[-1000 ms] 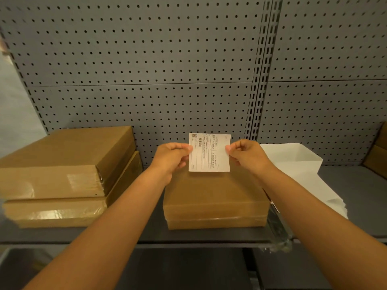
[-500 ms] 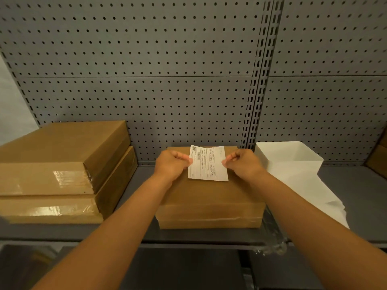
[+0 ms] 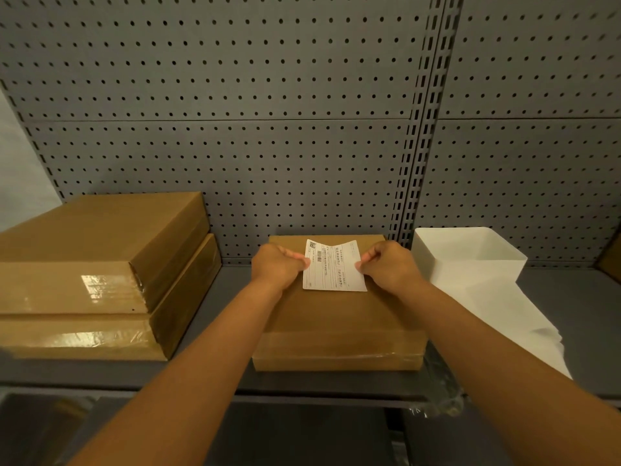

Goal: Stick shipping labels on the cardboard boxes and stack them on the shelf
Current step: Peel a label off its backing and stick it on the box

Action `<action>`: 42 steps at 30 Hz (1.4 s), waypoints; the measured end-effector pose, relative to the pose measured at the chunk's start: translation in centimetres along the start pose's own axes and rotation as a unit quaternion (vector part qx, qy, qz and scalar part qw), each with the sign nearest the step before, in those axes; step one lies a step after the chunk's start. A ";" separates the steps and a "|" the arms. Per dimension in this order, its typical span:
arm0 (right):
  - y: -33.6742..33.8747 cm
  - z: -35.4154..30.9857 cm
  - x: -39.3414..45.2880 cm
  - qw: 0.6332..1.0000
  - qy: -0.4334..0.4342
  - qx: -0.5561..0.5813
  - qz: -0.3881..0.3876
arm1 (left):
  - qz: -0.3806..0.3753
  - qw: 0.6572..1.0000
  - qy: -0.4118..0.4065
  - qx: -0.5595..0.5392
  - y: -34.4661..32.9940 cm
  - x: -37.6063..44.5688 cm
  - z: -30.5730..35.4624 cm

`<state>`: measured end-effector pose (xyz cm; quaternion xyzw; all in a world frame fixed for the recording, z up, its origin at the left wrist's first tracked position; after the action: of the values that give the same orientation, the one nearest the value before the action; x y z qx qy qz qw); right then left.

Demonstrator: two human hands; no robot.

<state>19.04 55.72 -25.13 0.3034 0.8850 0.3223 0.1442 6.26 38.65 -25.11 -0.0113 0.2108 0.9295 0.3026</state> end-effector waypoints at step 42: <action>-0.4 -0.6 0.0 0.988 0.002 -0.151 0.018 | 0.044 0.979 -0.024 0.197 0.3 0.5 0.9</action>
<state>18.57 55.16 -24.91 0.2931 0.8210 0.4555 0.1804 5.76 39.13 -24.25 0.0806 0.3830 0.8818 0.2631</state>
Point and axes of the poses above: each hand's wrist, its own x-axis towards the middle knuckle, its own y-axis out of the back of the hand, z = x × y, the point moved 7 cm from there along x, towards the middle knuckle, and after that the axes turned 11 degrees about -z, right-handed, at the moved point
